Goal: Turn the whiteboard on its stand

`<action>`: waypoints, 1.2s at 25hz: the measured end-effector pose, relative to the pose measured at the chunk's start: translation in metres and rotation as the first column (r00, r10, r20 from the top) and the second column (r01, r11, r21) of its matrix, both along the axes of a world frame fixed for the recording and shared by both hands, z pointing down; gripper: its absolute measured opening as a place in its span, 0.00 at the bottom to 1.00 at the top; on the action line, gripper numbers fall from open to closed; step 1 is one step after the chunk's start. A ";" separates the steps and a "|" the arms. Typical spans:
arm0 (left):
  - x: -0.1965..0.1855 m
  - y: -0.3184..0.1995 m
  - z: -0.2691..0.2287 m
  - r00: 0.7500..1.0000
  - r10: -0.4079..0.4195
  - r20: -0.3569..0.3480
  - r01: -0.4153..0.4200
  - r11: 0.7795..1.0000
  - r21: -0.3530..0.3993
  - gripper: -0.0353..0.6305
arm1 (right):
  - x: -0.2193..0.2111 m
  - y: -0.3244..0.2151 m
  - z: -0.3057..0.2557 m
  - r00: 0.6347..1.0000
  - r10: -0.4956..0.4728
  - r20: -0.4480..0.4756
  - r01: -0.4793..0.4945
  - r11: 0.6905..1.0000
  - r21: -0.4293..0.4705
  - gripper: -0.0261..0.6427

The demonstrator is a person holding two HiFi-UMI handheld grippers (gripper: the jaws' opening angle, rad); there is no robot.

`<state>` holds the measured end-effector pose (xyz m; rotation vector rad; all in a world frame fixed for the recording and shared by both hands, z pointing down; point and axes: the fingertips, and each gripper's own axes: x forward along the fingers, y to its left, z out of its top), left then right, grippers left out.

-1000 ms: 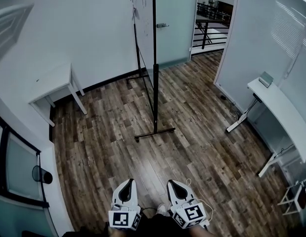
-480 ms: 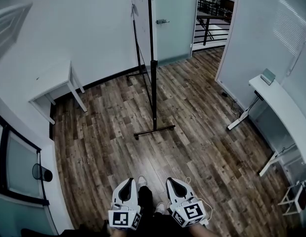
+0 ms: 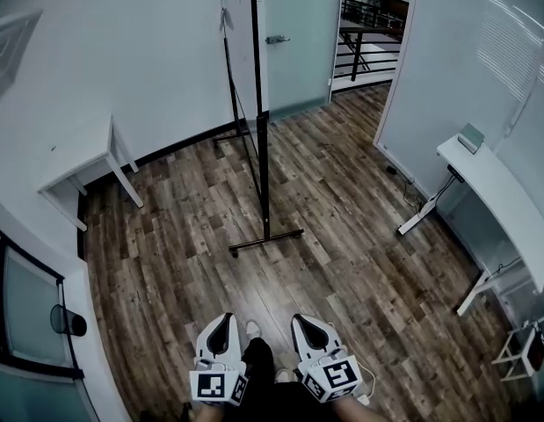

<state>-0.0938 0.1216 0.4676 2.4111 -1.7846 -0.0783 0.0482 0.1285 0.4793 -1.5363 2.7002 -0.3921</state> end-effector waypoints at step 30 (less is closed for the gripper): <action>-0.062 -0.247 0.003 0.997 0.067 -0.042 -0.068 0.997 -0.026 0.08 | -0.064 -0.240 0.003 0.998 0.052 -0.041 -0.053 0.998 -0.020 0.06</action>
